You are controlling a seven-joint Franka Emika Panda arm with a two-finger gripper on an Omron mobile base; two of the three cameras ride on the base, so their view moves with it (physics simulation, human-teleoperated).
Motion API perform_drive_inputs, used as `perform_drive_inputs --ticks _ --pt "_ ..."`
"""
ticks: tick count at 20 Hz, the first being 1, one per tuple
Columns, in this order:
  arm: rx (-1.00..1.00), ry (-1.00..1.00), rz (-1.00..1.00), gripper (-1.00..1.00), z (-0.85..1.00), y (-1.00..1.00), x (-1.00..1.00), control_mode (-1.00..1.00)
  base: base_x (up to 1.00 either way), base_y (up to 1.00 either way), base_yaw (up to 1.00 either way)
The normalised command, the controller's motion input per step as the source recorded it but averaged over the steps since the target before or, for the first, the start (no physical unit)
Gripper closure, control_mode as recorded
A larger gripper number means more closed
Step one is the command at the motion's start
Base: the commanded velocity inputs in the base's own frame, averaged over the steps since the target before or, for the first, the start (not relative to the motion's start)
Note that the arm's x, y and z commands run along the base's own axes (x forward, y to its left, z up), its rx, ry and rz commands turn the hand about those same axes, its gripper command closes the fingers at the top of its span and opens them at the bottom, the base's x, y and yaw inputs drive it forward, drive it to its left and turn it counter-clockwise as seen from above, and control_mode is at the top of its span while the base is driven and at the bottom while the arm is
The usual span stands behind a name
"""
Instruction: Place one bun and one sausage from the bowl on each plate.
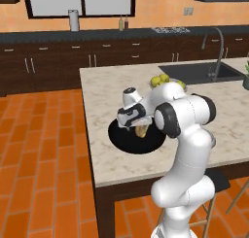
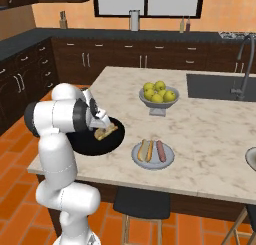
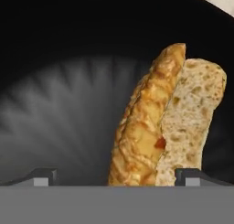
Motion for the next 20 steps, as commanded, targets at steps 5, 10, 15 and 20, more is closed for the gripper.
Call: perform_drive_inputs --ticks 5,10,15,20 --pt "0.0 0.04 0.0 -1.0 -0.21 -0.12 0.0 -1.0 0.0 0.0 0.0" --pt "0.0 0.0 0.0 1.0 -0.05 -0.03 0.0 -1.0 0.0 0.0 0.0" --pt "0.0 0.0 0.0 1.0 0.0 -0.01 -0.15 -1.0 0.0 0.0 0.0" --pt "0.0 -0.03 0.0 1.0 0.5 -0.13 -0.62 -1.0 0.0 0.0 0.0"
